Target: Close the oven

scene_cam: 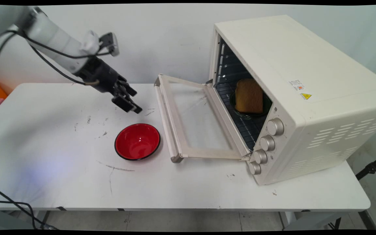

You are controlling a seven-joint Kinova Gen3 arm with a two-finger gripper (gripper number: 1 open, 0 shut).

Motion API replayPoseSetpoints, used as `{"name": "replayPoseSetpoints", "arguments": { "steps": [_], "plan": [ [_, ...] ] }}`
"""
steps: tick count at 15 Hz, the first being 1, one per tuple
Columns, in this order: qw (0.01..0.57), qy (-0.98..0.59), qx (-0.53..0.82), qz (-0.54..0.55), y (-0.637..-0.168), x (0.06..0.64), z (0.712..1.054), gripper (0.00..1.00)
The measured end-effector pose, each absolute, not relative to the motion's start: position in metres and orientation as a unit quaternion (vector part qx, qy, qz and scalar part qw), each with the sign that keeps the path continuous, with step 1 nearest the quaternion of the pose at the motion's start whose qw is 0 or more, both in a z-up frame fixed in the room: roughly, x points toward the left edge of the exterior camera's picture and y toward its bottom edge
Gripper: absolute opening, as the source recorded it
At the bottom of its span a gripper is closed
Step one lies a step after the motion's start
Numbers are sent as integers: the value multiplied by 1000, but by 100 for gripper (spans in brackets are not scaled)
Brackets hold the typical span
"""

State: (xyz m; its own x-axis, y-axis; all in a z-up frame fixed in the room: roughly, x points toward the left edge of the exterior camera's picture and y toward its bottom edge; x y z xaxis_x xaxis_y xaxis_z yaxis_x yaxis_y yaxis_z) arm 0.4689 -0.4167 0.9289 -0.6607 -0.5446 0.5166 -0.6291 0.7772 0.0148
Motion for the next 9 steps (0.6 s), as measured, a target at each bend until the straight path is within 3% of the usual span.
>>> {"name": "replayPoseSetpoints", "arguments": {
  "steps": [9],
  "plan": [
    [264,-913,299,83,-438,447,870,100]
  ]
}}
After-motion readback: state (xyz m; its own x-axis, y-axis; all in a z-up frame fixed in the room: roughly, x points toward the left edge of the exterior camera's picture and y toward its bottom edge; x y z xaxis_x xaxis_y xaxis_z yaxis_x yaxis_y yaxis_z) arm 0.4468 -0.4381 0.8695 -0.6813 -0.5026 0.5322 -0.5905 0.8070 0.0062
